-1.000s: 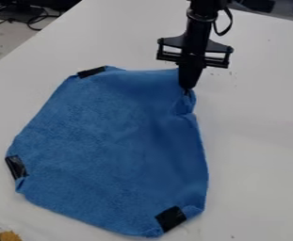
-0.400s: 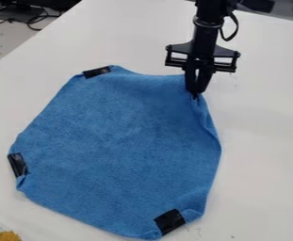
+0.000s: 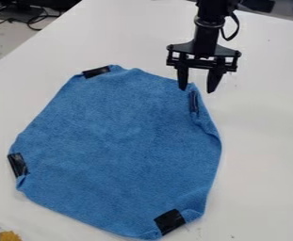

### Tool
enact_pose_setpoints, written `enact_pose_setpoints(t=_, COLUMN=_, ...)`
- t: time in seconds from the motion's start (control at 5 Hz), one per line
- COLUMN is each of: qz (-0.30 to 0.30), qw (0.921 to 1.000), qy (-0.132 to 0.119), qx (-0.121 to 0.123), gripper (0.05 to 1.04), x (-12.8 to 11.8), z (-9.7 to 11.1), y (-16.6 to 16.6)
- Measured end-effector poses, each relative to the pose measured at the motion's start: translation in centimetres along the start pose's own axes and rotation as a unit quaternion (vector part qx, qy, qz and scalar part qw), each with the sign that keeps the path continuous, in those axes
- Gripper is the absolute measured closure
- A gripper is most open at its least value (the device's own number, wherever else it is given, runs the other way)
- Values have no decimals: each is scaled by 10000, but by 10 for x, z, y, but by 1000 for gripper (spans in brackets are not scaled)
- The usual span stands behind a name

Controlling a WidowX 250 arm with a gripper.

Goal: Unfold cloth from the bottom left to the top right

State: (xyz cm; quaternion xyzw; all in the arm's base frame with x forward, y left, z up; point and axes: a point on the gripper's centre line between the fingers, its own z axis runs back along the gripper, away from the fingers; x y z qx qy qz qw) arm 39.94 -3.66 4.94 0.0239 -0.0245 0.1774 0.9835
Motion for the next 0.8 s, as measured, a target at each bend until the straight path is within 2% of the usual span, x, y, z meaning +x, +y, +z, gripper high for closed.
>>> enact_pose_setpoints(t=0.2, qz=34, qw=10000, qy=10, qx=29, gripper=75, x=1, z=-4, y=0)
enact_pose_setpoints(t=0.4, qz=104, qw=9999, qy=-41, qx=56, gripper=79, x=3, z=-3, y=1)
enact_pose_setpoints(t=0.6, qz=189, qw=9997, qy=101, qx=68, gripper=83, x=-9, z=-19, y=4)
enact_pose_setpoints(t=0.8, qz=320, qw=9994, qy=-113, qx=44, gripper=83, x=-16, z=-7, y=15)
